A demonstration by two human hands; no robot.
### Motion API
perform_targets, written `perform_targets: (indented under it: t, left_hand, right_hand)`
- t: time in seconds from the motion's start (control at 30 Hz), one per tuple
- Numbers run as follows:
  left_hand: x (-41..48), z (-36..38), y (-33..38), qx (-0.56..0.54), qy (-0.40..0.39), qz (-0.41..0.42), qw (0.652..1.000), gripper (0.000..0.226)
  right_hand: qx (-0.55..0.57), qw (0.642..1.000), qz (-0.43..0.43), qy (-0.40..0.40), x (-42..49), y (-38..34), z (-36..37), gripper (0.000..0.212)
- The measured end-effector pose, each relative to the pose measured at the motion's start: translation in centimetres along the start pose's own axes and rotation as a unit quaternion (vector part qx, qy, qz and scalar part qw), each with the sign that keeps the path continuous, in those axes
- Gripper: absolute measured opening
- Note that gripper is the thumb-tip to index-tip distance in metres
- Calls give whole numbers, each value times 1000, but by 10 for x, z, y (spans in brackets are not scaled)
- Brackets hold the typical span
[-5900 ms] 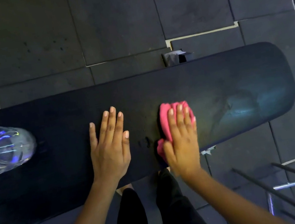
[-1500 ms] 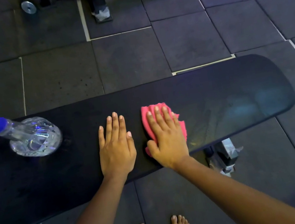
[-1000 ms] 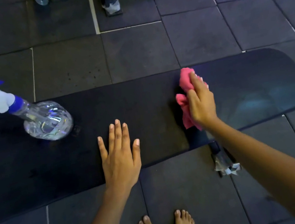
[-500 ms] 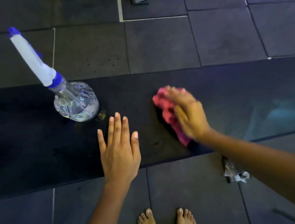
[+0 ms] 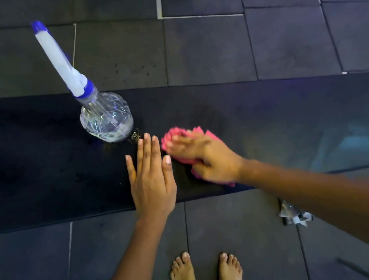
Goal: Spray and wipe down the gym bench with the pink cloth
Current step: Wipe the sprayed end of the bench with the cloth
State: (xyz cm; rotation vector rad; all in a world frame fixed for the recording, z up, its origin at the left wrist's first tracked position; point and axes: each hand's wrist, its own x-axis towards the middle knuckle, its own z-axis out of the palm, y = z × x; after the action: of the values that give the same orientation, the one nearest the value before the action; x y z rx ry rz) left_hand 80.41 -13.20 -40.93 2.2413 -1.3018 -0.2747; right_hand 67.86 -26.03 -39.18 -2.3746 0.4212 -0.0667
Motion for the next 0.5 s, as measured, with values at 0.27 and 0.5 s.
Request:
perform_targets:
  t: [0.27,0.5]
  left_hand:
    - [-11,-5,-12,-98,-11,26,995,55]
    - [-19,-4,-14,-102,-1,24,995,56]
  right_hand:
    - [165,985,25,37,-60,-37,26,57]
    - [331,853,237,327,-40,-19,-37,59]
